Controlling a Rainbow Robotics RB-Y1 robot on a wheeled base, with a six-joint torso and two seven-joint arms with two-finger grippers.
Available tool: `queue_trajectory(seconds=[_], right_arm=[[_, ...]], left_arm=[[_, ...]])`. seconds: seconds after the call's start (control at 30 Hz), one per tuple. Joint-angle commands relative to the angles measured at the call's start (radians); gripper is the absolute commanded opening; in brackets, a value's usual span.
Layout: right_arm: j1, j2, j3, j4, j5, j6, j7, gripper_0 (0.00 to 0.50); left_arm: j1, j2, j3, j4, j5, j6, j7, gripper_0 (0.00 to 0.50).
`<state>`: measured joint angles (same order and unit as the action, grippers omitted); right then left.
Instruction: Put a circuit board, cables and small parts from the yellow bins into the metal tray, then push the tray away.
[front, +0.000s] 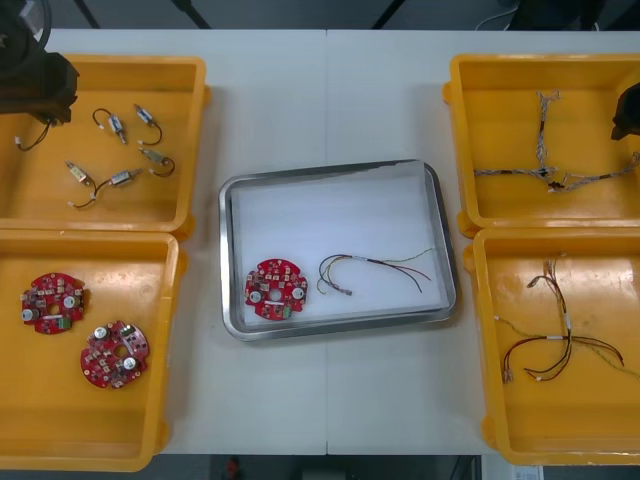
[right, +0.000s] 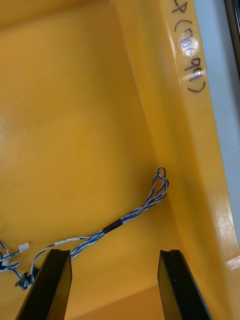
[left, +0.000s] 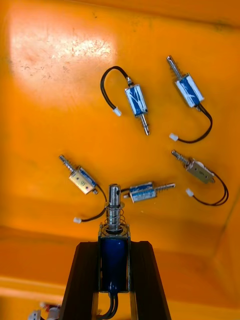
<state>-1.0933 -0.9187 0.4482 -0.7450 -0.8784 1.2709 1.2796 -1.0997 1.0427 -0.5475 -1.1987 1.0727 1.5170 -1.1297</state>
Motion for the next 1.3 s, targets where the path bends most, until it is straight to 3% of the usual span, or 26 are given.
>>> queue_trajectory(seconds=[0.03,0.2,0.5,0.73,0.9,1.03,1.17,1.23,1.3], right_arm=[[-0.057,0.015,0.004,0.006,0.019,-0.015,0.012,0.500],[-0.057,0.015,0.004,0.009,0.013,-0.018,0.147,0.500],[-0.053,0.006,0.004,0.027,-0.028,-0.018,0.581,0.500],[-0.022,-0.023,0.004,0.027,-0.148,-0.021,0.960,0.500],[0.006,-0.040,0.004,0.027,-0.232,-0.021,1.186,0.500],[0.036,-0.062,0.004,0.027,-0.303,-0.053,1.344,0.500],[0.073,-0.080,0.004,0.022,-0.361,-0.097,1.426,0.500],[0.096,-0.091,0.006,0.015,-0.383,-0.119,1.426,0.500],[0.125,-0.109,0.004,-0.005,-0.395,-0.137,1.426,0.500]], left_arm=[[0.024,0.049,0.129,-0.147,-0.060,0.095,0.025,0.000],[0.110,0.049,0.258,-0.272,-0.086,0.206,0.125,0.000],[0.236,0.043,0.376,-0.469,-0.120,0.298,0.324,0.000],[0.245,0.010,0.385,-0.530,-0.131,0.330,0.427,0.000],[0.245,-0.112,0.386,-0.607,-0.235,0.397,0.501,0.000],[0.244,-0.201,0.385,-0.642,-0.266,0.403,0.554,0.000],[0.244,-0.286,0.373,-0.648,-0.316,0.403,0.573,0.000],[0.244,-0.332,0.343,-0.651,-0.376,0.403,0.579,0.000],[0.244,-0.406,0.268,-0.645,-0.501,0.390,0.593,0.000]])
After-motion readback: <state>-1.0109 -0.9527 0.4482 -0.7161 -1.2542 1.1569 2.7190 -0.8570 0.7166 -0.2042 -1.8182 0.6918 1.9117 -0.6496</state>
